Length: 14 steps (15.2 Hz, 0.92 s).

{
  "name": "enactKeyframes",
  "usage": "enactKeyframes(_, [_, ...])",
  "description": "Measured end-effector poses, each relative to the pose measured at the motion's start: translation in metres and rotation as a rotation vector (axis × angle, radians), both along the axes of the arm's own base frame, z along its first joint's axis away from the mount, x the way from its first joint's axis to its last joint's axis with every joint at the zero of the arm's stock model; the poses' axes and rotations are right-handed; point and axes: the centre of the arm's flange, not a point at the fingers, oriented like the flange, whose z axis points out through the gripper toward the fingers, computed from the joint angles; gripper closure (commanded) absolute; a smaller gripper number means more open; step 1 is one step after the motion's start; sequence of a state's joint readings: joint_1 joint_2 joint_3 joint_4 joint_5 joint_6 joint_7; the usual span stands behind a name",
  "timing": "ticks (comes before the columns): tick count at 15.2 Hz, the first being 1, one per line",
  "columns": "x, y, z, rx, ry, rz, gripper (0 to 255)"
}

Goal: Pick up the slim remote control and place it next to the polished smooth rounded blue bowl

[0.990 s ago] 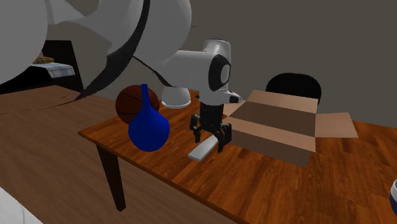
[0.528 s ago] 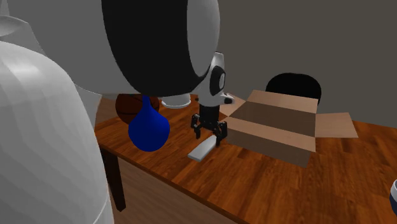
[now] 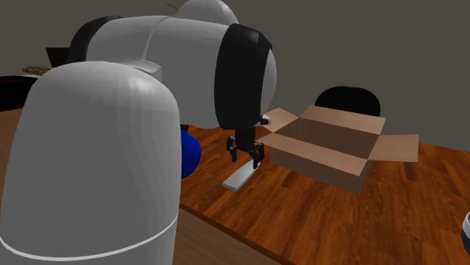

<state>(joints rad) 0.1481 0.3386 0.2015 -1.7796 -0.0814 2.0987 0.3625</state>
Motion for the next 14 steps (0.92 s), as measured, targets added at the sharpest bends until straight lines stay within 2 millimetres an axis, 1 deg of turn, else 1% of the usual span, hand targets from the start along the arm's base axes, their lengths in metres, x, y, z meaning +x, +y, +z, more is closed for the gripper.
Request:
enactKeyframes(7, [0.004, 0.004, -0.035, 0.001, -0.005, 0.004, 0])
enactKeyframes(13, [0.003, 0.003, -0.041, 0.001, -0.004, 0.004, 0])
enactKeyframes(14, [0.003, 0.003, -0.041, 0.0, -0.003, 0.002, 255])
